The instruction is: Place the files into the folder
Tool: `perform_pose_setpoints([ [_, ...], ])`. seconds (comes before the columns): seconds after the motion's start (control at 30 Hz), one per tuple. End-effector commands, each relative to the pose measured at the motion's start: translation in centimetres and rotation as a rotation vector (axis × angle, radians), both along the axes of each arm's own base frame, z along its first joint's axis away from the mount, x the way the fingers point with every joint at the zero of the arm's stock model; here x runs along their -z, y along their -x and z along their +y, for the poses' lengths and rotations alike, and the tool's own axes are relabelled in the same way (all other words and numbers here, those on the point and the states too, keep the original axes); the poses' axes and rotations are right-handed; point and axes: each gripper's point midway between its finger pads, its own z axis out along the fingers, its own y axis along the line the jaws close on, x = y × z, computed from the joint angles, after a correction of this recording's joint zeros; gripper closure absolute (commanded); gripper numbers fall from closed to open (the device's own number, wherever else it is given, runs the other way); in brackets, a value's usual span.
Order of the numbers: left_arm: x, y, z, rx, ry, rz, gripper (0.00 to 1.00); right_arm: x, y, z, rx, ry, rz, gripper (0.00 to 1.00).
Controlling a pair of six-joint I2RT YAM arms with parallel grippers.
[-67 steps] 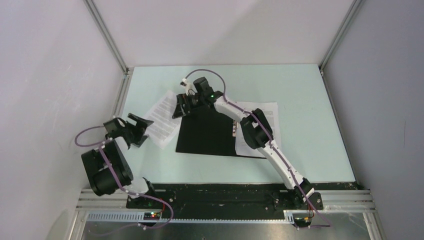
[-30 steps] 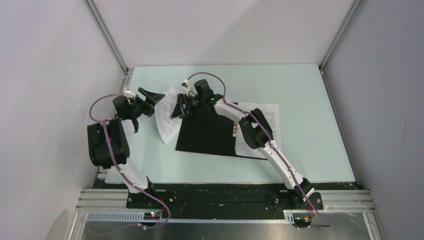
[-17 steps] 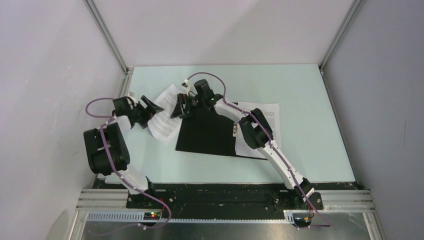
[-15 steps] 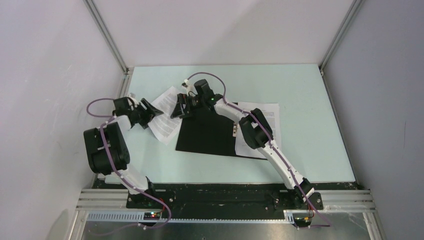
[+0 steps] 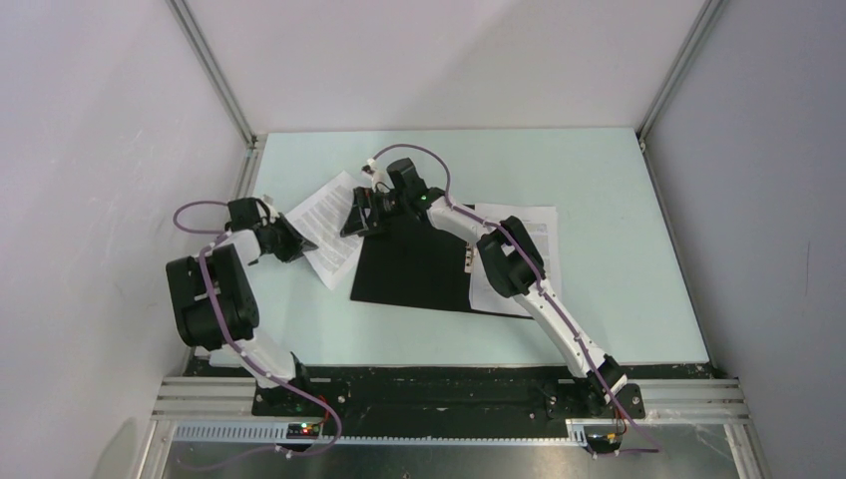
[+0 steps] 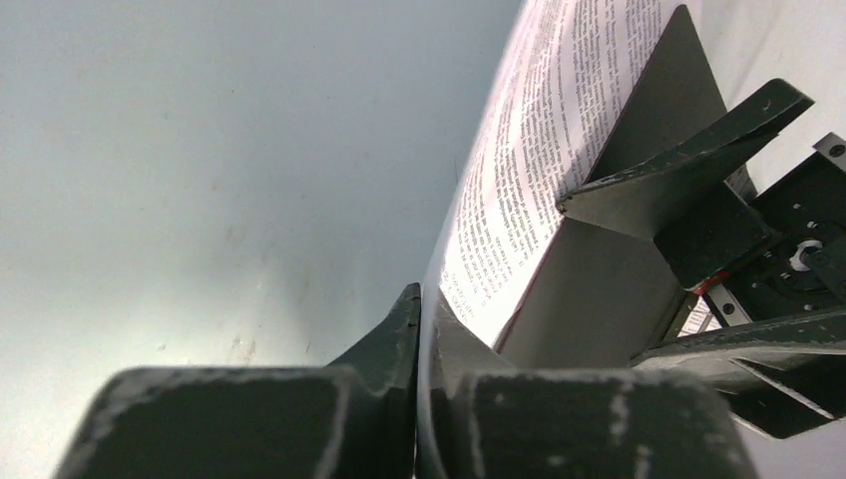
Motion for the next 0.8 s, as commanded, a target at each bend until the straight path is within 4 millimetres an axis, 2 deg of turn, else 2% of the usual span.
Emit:
perform_pose_setpoints([
  [0.0,-3.6,-1.1,1.0,0.043,-0.080,-0.100,0.97,0.0,0.9,-0.8,0.005,0.066,0.022,0.01],
  [0.03,-3.8,-0.9,0.9,0.053,-0.082,-0.095,0.99,-0.5,0.8,-0.8,0.001,0.059,0.009,0.01],
  [0.1,-5.0,-1.0,0.9,0.091,-0.106,-0.116,1.00,-2.9,0.5,-1.0,-0.013,0.025,-0.038,0.01],
  [0.13,-6.4,-1.3,0.9,0.125,-0.135,-0.154,1.00,-5.2,0.2,-1.4,-0.028,-0.008,-0.084,0.01],
  [0.17,-6.8,-0.9,0.7,0.145,-0.141,-0.149,1.00,-6.5,0.1,-1.6,-0.037,-0.028,-0.113,0.01],
  [0.2,-8.4,-1.3,0.5,0.191,-0.181,-0.199,1.00,-9.0,-0.4,-2.3,-0.051,-0.063,-0.178,0.01],
  [0.23,-9.6,-1.3,0.1,0.220,-0.195,-0.208,1.00,-10.5,-0.6,-2.8,-0.057,-0.077,-0.213,0.01],
  [0.27,-10.3,-0.7,-0.1,0.268,-0.227,-0.212,1.00,-13.1,-1.2,-3.8,-0.069,-0.110,-0.291,0.01],
  [0.3,-12.0,-1.3,-0.6,0.311,-0.260,-0.250,1.00,-15.9,-1.2,-4.6,-0.073,-0.135,-0.343,0.01],
  [0.33,-12.4,-0.5,-1.0,0.372,-0.286,-0.243,1.00,-17.3,-1.9,-5.8,-0.082,-0.150,-0.411,0.02],
  [0.37,-14.4,-1.1,-1.6,0.422,-0.325,-0.293,1.00,-20.0,-2.1,-7.4,-0.080,-0.168,-0.466,0.02],
  [0.4,-14.9,-0.6,-1.8,0.500,-0.373,-0.303,1.00,-21.2,-2.3,-8.1,-0.094,-0.172,-0.554,0.03],
  [0.43,-16.8,-1.0,-2.4,0.533,-0.402,-0.341,1.00,-23.4,-2.3,-9.6,-0.085,-0.169,-0.616,0.03],
  [0.47,-17.3,-0.5,-2.7,0.584,-0.427,-0.338,1.00,-24.3,-2.6,-10.2,-0.099,-0.157,-0.721,0.03],
  [0.5,-19.3,-0.8,-3.4,0.621,-0.456,-0.383,1.00,-26.1,-2.3,-11.5,-0.086,-0.126,-0.783,0.04],
  [0.53,-19.5,-0.2,-3.7,0.687,-0.475,-0.381,1.00,-26.0,-2.1,-12.3,-0.115,-0.086,-0.869,0.04],
  [0.57,-21.1,-0.7,-4.0,0.728,-0.528,-0.423,1.00,-27.8,-1.7,-13.1,-0.105,-0.066,-0.942,0.06],
  [0.6,-21.5,-0.4,-4.2,0.749,-0.542,-0.416,1.00,-27.8,-1.5,-13.7,-0.136,-0.035,-1.018,0.07],
  [0.63,-23.0,-0.9,-4.7,0.785,-0.596,-0.451,1.00,-28.8,-1.0,-14.5,-0.129,-0.011,-1.069,0.08],
  [0.67,-23.2,-0.5,-5.1,0.813,-0.608,-0.443,1.00,-29.3,-1.0,-14.9,-0.143,0.004,-1.143,0.08],
  [0.7,-24.4,-0.8,-5.7,0.855,-0.665,-0.471,1.00,-29.8,-0.4,-15.6,-0.137,0.025,-1.178,0.09],
  [0.77,-25.4,-0.3,-7.6,0.964,-0.749,-0.496,1.00,-30.5,0.1,-16.5,-0.161,0.054,-1.299,0.10],
])
